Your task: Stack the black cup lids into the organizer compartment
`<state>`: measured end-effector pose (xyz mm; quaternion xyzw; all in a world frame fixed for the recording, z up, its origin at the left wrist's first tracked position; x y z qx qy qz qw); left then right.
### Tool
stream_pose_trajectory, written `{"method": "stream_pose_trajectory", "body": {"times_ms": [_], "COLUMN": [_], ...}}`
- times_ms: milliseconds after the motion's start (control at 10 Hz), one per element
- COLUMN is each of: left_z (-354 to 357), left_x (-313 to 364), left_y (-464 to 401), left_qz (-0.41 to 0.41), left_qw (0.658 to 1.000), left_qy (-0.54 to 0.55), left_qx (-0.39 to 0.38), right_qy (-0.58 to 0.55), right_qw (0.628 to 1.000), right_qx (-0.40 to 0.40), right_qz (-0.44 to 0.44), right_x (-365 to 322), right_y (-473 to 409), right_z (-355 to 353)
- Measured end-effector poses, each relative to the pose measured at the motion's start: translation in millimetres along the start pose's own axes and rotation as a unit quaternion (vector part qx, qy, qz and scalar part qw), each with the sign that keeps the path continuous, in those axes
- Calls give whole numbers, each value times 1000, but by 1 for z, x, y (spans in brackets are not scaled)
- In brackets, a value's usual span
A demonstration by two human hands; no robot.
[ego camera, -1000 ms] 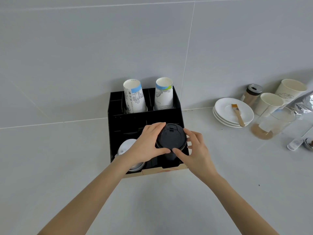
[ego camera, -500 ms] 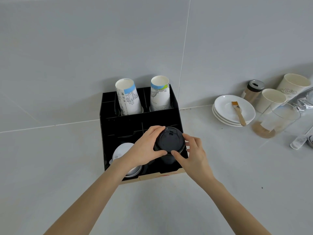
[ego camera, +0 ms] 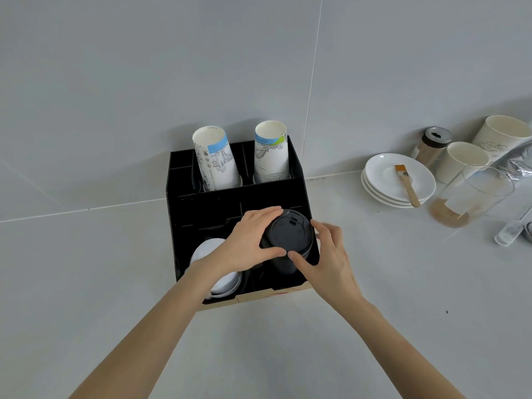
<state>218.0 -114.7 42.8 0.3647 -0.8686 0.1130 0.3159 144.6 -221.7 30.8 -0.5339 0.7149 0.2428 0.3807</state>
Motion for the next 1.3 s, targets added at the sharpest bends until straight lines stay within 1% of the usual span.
{"method": "stream_pose_trajectory", "body": {"times_ms": [100, 300, 500, 700, 900, 1000, 1100, 1200, 1300], "left_z": [-1, 1, 6, 8, 2, -7, -15, -34, -48], "left_x": [0, -6, -16, -15, -10, -9, -10, -13, -14], "left_y": [-1, -2, 3, 6, 14, 22, 27, 32, 36], "left_qz": [3, -10, -19, -1, 7, -6, -30, -81, -102], "left_qw": [1000, 999, 998, 998, 998, 999, 999, 987, 981], "left_qy": [16, 43, 61, 61, 57, 37, -28, -132, -152], "left_qx": [-3, -14, -3, 5, 12, 28, 32, 40, 55], "right_qy": [4, 6, 21, 31, 80, 109, 145, 239, 282], "right_qw": [999, 1000, 1000, 999, 995, 991, 986, 966, 953], "right_qx": [-14, -4, -6, -2, -32, -33, -51, -77, -100], "right_qz": [-32, -27, -19, -31, -51, -64, -66, -57, -57], "right_x": [-8, -8, -5, -8, -14, -19, -23, -33, -43], "right_y": [-1, -2, -1, 0, 3, 5, 4, -6, -11], "right_z": [2, 2, 5, 4, 6, 0, -2, -7, -8]}}
Point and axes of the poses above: each hand's wrist, its own y-axis away from the middle knuckle, its own z-axis out of the palm, x = y × z, the point moved 9 cm from there along -y, towards the middle knuckle, and after that the axes turned 1 degree about z, right-handed, at the moved point
